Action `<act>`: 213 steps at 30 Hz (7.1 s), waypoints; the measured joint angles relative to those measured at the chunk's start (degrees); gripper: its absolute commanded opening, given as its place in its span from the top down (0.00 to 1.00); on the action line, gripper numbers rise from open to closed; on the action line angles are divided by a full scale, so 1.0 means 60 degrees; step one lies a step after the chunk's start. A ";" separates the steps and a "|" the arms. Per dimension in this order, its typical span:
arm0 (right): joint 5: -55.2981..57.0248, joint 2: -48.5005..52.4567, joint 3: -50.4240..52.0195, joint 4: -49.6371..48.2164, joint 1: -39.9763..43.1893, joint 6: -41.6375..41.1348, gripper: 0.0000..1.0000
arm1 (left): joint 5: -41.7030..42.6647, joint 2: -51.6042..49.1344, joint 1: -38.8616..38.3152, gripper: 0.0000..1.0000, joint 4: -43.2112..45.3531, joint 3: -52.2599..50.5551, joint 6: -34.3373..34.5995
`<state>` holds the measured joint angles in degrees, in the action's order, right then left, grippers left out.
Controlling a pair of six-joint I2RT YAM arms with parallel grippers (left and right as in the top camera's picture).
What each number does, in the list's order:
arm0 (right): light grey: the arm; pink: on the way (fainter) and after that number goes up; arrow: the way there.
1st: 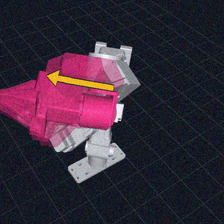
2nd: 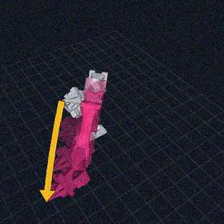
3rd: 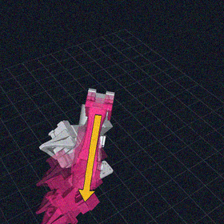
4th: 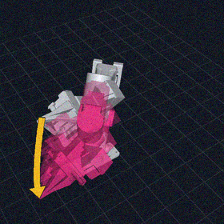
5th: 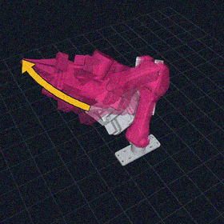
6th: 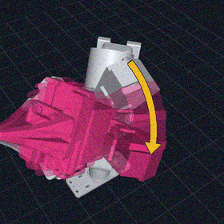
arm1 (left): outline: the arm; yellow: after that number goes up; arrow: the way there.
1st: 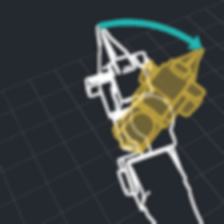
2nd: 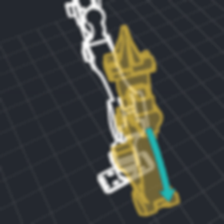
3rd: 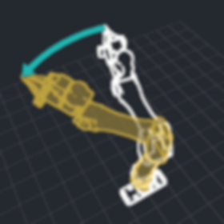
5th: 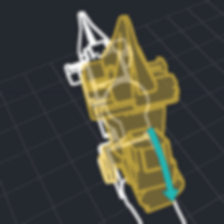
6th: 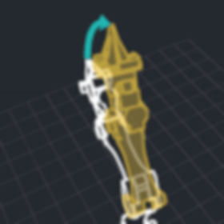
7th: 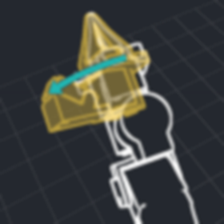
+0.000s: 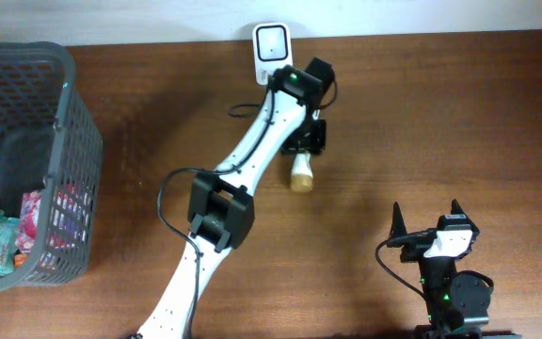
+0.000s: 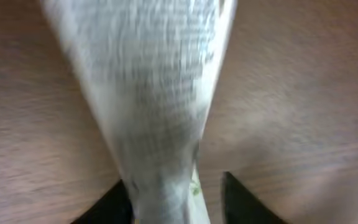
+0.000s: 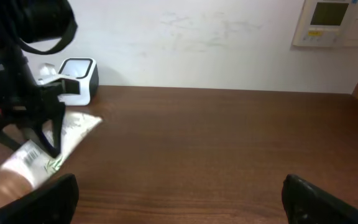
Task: Scan the item barcode
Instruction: 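Lift the white tube out and place it on the table center, then reach the left gripper into the basket and grasp the pink-purple box, then carry the pink-purple box and set it right of the tube, then reach the left gripper into the basket and grasp the green packet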
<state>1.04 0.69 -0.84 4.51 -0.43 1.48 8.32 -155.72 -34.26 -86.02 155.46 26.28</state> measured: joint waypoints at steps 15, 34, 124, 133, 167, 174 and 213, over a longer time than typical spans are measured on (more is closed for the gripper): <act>0.0000 0.0000 0.0000 0.0000 0.0000 0.0004 0.01 | -0.0182 0.2714 0.2779 0.23 -0.1224 0.3814 -0.1330; 0.0004 0.0000 0.0000 0.0004 0.0000 0.0007 0.01 | -0.1333 0.6688 1.0735 0.18 -0.1585 -0.2419 -0.3126; 0.0000 -0.0004 0.0000 0.0000 0.0000 0.0004 0.01 | 0.1971 0.3588 0.0539 1.00 0.3045 -0.1421 -0.1158; 0.0000 0.0000 0.0000 0.0000 0.0000 0.0007 0.01 | 0.1672 0.1421 -0.0739 0.92 0.4189 -0.1421 -0.1909; 0.0000 0.0000 0.0000 0.0000 0.0000 0.0007 0.01 | 0.1934 0.5038 0.2291 0.09 0.0652 0.0772 -0.3526; 0.0000 0.0000 0.0000 0.0000 0.0000 0.0007 0.01 | 0.2667 0.6550 0.3526 0.01 -0.0193 0.0772 -0.3854; 0.0000 0.0000 0.0000 0.0000 0.0000 -0.0004 0.01 | -0.0255 0.8007 1.2641 0.01 -0.1490 -0.3093 -0.3883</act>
<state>1.04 0.69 -0.84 4.51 -0.43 1.45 6.79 -107.68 41.58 -94.96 136.90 2.98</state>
